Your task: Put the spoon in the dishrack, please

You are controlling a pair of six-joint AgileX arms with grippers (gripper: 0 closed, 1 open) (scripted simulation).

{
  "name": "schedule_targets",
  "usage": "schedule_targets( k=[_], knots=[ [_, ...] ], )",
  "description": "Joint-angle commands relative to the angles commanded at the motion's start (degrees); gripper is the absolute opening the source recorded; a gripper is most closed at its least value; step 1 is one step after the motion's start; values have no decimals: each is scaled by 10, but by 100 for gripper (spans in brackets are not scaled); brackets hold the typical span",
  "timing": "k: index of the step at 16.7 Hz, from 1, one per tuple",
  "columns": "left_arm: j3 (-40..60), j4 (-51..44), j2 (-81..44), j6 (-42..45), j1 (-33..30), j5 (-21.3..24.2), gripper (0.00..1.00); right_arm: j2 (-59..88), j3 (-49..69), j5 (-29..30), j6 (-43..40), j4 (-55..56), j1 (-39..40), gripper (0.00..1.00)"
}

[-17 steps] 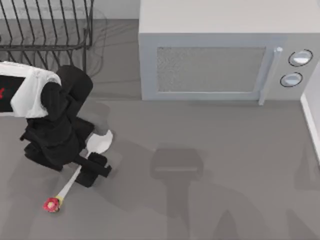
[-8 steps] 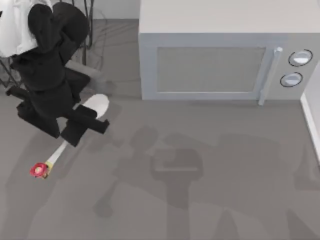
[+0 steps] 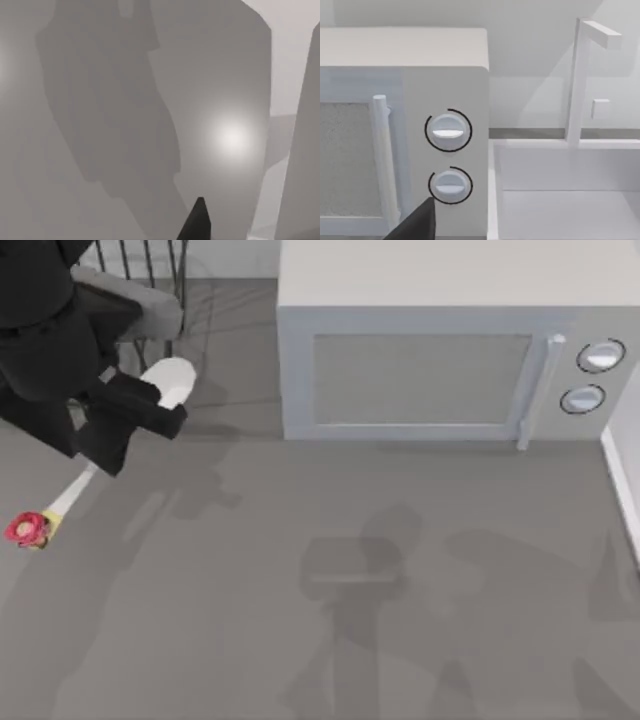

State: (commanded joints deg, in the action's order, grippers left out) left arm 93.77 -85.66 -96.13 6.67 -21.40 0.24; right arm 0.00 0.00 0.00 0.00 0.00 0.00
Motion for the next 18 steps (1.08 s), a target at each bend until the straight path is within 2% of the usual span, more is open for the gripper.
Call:
schedule_targets(
  k=[5, 8, 12, 18],
  knots=[
    [-4, 8, 4, 1, 5, 1, 0, 0, 0, 0, 0, 0, 0, 100],
    [-26, 60, 43, -4, 30, 11, 0, 0, 0, 0, 0, 0, 0, 100],
    [-85, 204, 131, -16, 95, 34, 0, 0, 0, 0, 0, 0, 0, 100],
    [-210, 511, 293, -38, 216, 77, 0, 0, 0, 0, 0, 0, 0, 100]
  ],
)
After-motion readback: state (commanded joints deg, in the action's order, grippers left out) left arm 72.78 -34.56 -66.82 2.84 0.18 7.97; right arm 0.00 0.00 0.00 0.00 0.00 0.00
